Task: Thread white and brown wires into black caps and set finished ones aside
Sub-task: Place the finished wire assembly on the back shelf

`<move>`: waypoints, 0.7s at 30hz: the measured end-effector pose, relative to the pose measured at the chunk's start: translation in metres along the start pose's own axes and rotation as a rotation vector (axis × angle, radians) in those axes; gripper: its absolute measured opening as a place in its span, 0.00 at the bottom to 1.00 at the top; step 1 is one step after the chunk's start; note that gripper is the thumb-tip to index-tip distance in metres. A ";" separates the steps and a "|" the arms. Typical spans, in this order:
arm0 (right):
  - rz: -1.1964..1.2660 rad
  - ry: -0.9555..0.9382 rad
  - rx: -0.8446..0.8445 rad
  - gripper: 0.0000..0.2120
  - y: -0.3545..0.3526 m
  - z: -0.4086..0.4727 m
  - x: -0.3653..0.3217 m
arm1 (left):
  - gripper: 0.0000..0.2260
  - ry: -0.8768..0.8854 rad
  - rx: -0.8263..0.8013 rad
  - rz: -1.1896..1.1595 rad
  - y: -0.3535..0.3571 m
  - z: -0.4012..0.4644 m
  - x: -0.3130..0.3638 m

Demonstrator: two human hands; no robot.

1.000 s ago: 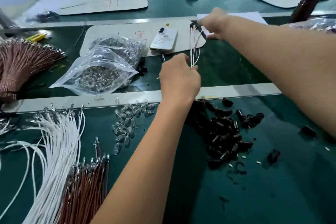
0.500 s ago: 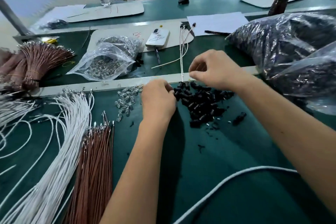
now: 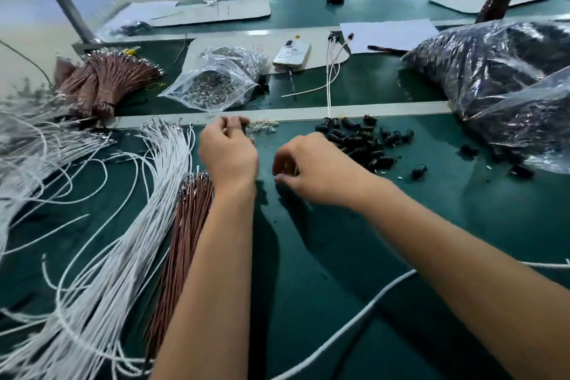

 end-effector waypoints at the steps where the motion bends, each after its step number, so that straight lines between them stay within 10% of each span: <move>1: 0.028 0.051 -0.034 0.08 0.010 0.003 -0.014 | 0.14 -0.028 0.045 -0.048 -0.010 0.007 -0.001; 10: 0.222 0.293 -0.061 0.18 0.059 0.044 -0.093 | 0.06 -0.147 0.390 -0.280 -0.071 0.032 -0.014; 21: 0.688 0.303 -0.144 0.14 0.049 0.040 -0.074 | 0.09 -0.075 0.349 -0.346 -0.064 0.027 0.013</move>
Point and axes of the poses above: each hand's wrist, its own z-axis towards the middle knuckle, its own y-axis out of the palm, x = y × z, the point moved 2 cm from there along z, towards the middle knuckle, and after that the axes turned 4 degrees about x, right-handed, at the moved point
